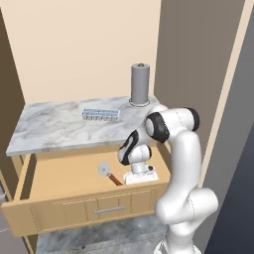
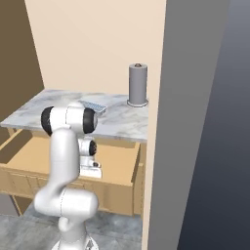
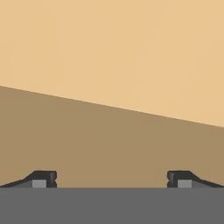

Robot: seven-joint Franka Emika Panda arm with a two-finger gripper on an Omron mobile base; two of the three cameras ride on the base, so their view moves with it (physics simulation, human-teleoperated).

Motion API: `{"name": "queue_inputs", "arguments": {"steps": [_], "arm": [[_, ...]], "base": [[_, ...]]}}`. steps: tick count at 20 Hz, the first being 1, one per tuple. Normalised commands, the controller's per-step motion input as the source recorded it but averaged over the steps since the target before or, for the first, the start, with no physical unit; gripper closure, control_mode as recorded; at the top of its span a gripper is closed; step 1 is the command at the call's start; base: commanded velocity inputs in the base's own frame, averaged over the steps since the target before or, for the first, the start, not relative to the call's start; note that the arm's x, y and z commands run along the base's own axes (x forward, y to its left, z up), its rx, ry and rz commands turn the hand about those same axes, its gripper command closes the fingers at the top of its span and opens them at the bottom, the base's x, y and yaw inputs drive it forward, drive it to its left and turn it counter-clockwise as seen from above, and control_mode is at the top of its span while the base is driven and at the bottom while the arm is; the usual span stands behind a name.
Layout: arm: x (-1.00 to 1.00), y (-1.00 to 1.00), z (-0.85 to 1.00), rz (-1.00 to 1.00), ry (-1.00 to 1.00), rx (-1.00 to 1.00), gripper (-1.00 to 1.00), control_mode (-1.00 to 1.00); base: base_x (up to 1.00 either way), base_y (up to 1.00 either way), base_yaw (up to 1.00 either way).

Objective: Pick the pizza cutter from the drawer and place it on the counter.

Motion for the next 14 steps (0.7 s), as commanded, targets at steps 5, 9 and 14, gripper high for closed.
{"name": "queue_inputs", "arguments": {"steps": [5, 9, 14], "arm": [[-0.71, -0.04, 0.93, 0.00, -0.21, 0.00, -1.00, -1.00], [0.07, 0.07, 1.00, 0.00, -0.28, 0.00, -1.00, -1.00], [0.49, 0.30, 0.96, 0.01, -0.28, 0.00, -1.00, -1.00]], "base": [[0.00, 0.00, 0.00], [0.00, 0.00, 0.00], [0.00, 0.00, 0.00]]}}
